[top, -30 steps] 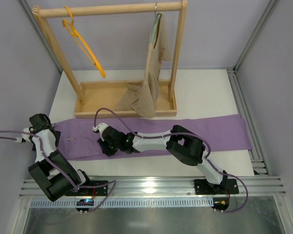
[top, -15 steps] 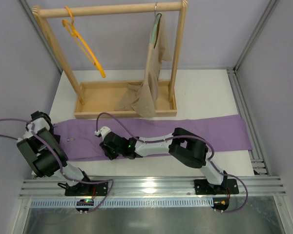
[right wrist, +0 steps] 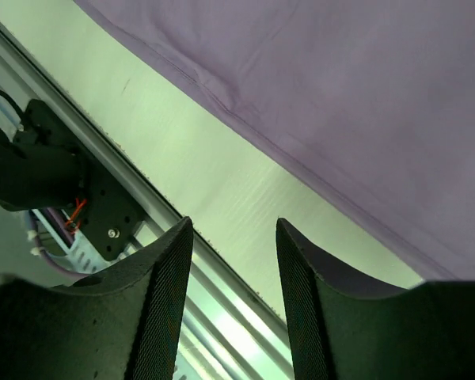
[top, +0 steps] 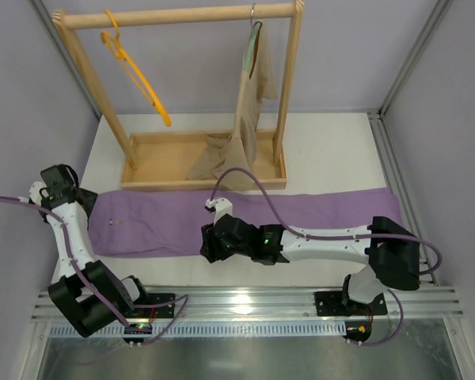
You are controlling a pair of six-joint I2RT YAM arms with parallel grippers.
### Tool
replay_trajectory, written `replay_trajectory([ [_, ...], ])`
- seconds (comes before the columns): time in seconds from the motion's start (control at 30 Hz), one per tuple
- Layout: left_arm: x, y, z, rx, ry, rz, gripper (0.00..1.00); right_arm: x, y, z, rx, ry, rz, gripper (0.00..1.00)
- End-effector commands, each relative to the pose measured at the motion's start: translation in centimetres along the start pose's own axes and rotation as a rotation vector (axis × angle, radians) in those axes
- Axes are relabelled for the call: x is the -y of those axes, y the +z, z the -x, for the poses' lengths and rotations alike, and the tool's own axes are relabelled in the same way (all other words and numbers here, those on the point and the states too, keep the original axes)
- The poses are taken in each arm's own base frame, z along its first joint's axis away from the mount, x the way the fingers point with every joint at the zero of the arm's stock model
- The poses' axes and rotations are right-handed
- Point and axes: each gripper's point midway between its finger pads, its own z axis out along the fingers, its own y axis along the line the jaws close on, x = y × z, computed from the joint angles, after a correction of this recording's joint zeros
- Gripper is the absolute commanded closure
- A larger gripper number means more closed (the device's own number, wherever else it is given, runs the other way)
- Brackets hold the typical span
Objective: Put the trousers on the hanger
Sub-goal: Fold the trousers
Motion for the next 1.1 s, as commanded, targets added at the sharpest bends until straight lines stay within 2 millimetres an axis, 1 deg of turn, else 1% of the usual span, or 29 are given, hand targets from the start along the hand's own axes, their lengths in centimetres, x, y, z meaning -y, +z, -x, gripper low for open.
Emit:
replay_trajectory([
  [0.0,-0.6,0.6,-0.7,0.005,0.034,-0.002,0.30,0.3,-1.8,0.6,0.047,0.134,-0.021,0.50],
  [0.03,-1.0,1.0,-0.9,-0.001,0.041,0.022,0.30,0.4,-2.1,0.9,0.060,0.140,-0.031,0.50],
  [0.07,-1.0,1.1,-1.2,-0.013,0.058,0.024,0.30,0.1,-2.5,1.8,0.076,0.138,-0.031,0.50],
  [0.13,-1.0,1.5,-1.6,-0.040,0.070,0.022,0.31,0.5,-3.2,2.2,0.077,0.125,-0.069,0.50],
  [0.17,0.1,1.3,-2.3,-0.081,0.075,-0.036,0.33,0.8,-3.5,3.5,0.112,0.148,-0.109,0.51],
  [0.2,1.1,1.1,-2.9,-0.101,0.100,-0.096,0.35,1.8,-3.9,3.1,0.096,0.155,-0.161,0.51],
  [0.23,2.0,0.9,-3.9,-0.139,0.127,-0.165,0.38,2.1,-4.4,3.5,0.110,0.173,-0.181,0.51],
  [0.27,3.8,-0.7,-4.9,-0.163,0.165,-0.288,0.37,2.9,-4.6,3.6,0.120,0.198,-0.210,0.52],
  [0.3,4.6,-1.5,-5.0,-0.147,0.182,-0.337,0.36,3.8,-4.8,3.5,0.127,0.247,-0.248,0.52],
  [0.33,5.0,-2.2,-5.4,-0.143,0.194,-0.374,0.34,4.4,-5.5,4.0,0.145,0.288,-0.263,0.52],
  [0.37,6.1,-4.1,-5.9,-0.121,0.226,-0.452,0.34,6.2,-5.8,3.8,0.155,0.323,-0.311,0.51],
  [0.43,6.6,-5.6,-6.8,-0.110,0.256,-0.499,0.32,9.0,-7.0,3.5,0.180,0.446,-0.398,0.50],
  [0.47,7.0,-6.3,-7.8,-0.109,0.299,-0.525,0.32,10.6,-8.3,2.9,0.200,0.494,-0.434,0.49],
  [0.5,6.8,-6.5,-7.9,-0.080,0.312,-0.524,0.31,13.3,-9.5,3.1,0.242,0.600,-0.510,0.48],
  [0.53,6.3,-6.1,-9.0,-0.101,0.331,-0.517,0.30,14.7,-10.4,2.7,0.260,0.649,-0.547,0.47],
  [0.57,6.0,-5.9,-10.0,-0.127,0.345,-0.524,0.30,16.5,-12.2,2.4,0.299,0.707,-0.577,0.45],
  [0.6,6.0,-6.1,-11.3,-0.182,0.350,-0.555,0.30,19.7,-13.9,2.0,0.333,0.763,-0.674,0.43],
  [0.63,5.9,-5.5,-12.6,-0.222,0.334,-0.567,0.30,21.9,-15.1,1.1,0.365,0.821,-0.740,0.39],
  [0.67,5.9,-5.2,-13.2,-0.248,0.322,-0.572,0.30,23.7,-16.9,0.2,0.386,0.844,-0.808,0.38],
  [0.7,5.9,-4.7,-14.0,-0.289,0.311,-0.566,0.29,26.5,-20.0,1.1,0.524,0.896,-0.882,0.36],
  [0.73,6.0,-4.1,-14.4,-0.309,0.293,-0.556,0.29,27.6,-21.7,0.9,0.592,0.944,-0.912,0.34],
  [0.77,5.9,-3.7,-14.6,-0.322,0.291,-0.535,0.29,28.8,-22.9,0.0,0.624,0.955,-0.954,0.32],
  [0.8,5.9,-3.1,-14.6,-0.323,0.292,-0.511,0.29,29.4,-25.0,0.5,0.721,0.981,-0.945,0.31],
  [0.83,5.5,-2.0,-15.1,-0.347,0.297,-0.460,0.29,30.8,-26.8,0.5,0.797,0.997,-0.996,0.30],
  [0.9,5.2,-0.7,-14.8,-0.349,0.287,-0.400,0.28,32.1,-28.3,0.1,0.855,0.985,-1.035,0.28],
  [0.93,4.6,0.4,-15.0,-0.359,0.287,-0.342,0.28,33.2,-29.8,-0.3,0.906,1.022,-1.079,0.28],
  [1.0,4.0,1.6,-15.0,-0.392,0.259,-0.289,0.28,34.0,-29.7,0.0,0.867,0.997,-1.077,0.28],
  [1.03,3.7,2.1,-15.0,-0.404,0.249,-0.271,0.28,34.8,-29.4,-0.4,0.821,0.994,-1.102,0.28],
  [1.07,2.8,3.3,-15.1,-0.427,0.231,-0.218,0.28,35.7,-29.4,-0.5,0.789,1.009,-1.102,0.27],
])
